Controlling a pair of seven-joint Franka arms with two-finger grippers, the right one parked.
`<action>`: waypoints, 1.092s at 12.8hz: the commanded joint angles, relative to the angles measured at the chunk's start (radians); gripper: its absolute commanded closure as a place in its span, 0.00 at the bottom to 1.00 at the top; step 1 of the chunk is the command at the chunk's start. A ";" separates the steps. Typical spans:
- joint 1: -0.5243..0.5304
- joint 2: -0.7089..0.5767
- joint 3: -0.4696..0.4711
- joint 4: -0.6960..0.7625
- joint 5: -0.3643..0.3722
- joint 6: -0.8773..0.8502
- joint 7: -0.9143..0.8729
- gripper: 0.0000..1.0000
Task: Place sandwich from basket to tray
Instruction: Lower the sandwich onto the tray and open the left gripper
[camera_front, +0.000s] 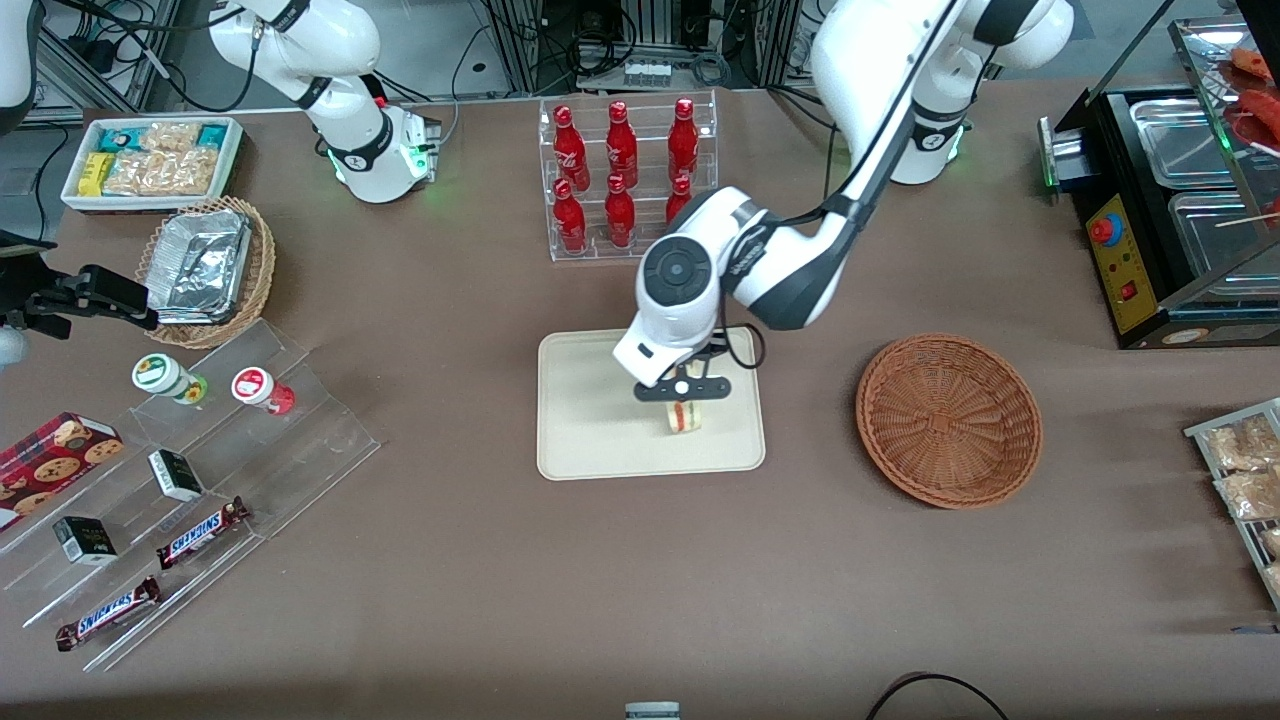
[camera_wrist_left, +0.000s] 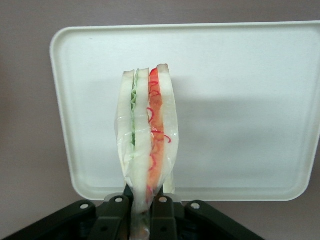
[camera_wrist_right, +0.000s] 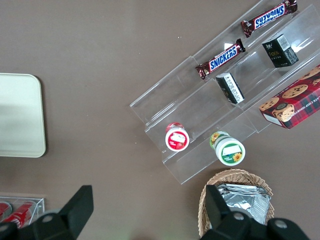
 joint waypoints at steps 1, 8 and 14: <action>-0.033 0.068 0.013 0.088 -0.019 -0.010 -0.046 1.00; -0.046 0.117 0.007 0.088 -0.021 0.090 -0.044 1.00; -0.048 0.138 0.007 0.076 -0.018 0.168 -0.043 1.00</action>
